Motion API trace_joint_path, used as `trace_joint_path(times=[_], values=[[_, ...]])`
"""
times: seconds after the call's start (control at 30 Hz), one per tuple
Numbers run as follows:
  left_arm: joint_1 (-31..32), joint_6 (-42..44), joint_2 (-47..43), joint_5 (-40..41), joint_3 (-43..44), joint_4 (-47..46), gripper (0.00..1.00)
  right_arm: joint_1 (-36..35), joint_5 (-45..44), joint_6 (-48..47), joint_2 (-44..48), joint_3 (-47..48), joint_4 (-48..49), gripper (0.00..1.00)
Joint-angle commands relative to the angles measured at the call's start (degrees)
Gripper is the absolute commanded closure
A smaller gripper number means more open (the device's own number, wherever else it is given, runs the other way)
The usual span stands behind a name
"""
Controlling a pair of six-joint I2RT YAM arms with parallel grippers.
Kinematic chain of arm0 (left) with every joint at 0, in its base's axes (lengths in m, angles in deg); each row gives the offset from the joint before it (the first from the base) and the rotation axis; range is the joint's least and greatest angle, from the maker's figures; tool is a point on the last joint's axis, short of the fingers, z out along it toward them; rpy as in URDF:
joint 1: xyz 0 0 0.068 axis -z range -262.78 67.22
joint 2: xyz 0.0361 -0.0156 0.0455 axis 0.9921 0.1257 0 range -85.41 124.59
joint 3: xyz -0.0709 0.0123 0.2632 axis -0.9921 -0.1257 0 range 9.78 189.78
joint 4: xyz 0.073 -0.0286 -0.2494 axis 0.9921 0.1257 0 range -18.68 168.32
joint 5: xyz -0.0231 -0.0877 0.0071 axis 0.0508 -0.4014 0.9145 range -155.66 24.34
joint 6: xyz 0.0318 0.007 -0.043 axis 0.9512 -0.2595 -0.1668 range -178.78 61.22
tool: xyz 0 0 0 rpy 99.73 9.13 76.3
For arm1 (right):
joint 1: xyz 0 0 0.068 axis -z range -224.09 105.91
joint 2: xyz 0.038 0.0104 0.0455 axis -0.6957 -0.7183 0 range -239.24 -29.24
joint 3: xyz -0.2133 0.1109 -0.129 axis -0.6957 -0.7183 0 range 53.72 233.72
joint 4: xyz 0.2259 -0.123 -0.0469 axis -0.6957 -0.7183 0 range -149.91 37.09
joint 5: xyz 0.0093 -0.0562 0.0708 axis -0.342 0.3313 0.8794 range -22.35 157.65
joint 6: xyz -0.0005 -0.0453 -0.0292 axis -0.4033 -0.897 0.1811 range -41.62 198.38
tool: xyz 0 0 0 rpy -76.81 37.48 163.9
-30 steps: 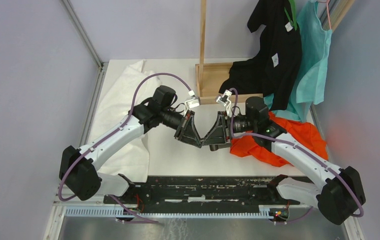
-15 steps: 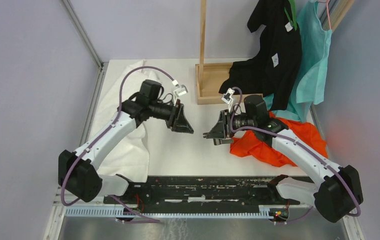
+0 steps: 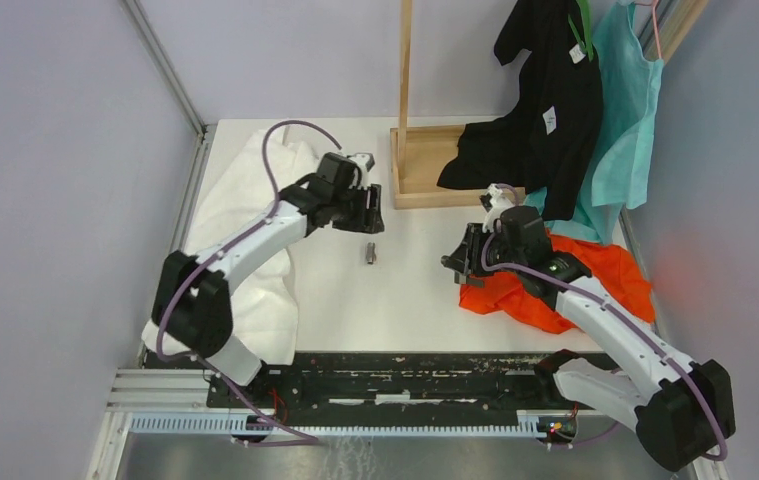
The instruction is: Install the water faucets
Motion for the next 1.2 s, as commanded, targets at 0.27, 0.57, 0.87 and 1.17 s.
trace_joint_path(times=[0.27, 0.57, 0.87, 1.17], values=[[7.7, -6.6, 15.0, 22.4, 7.6, 6.5, 0.33, -0.1, -6.3, -1.9, 3.3, 3.4, -6.5, 0.99], [9.9, -11.7, 21.8, 25.7, 8.6, 7.7, 0.38, -0.1, -4.7, -1.0, 1.0, 2.7, -3.5, 0.99], [10.0, -12.1, 24.2, 24.5, 8.6, 6.5, 0.46, 0.0, -1.2, 0.3, -1.2, 1.5, -1.2, 0.99], [10.0, -11.6, 25.2, 23.1, 9.3, 6.9, 0.63, 0.0, 1.3, 3.0, -2.2, -0.2, 2.5, 0.99]])
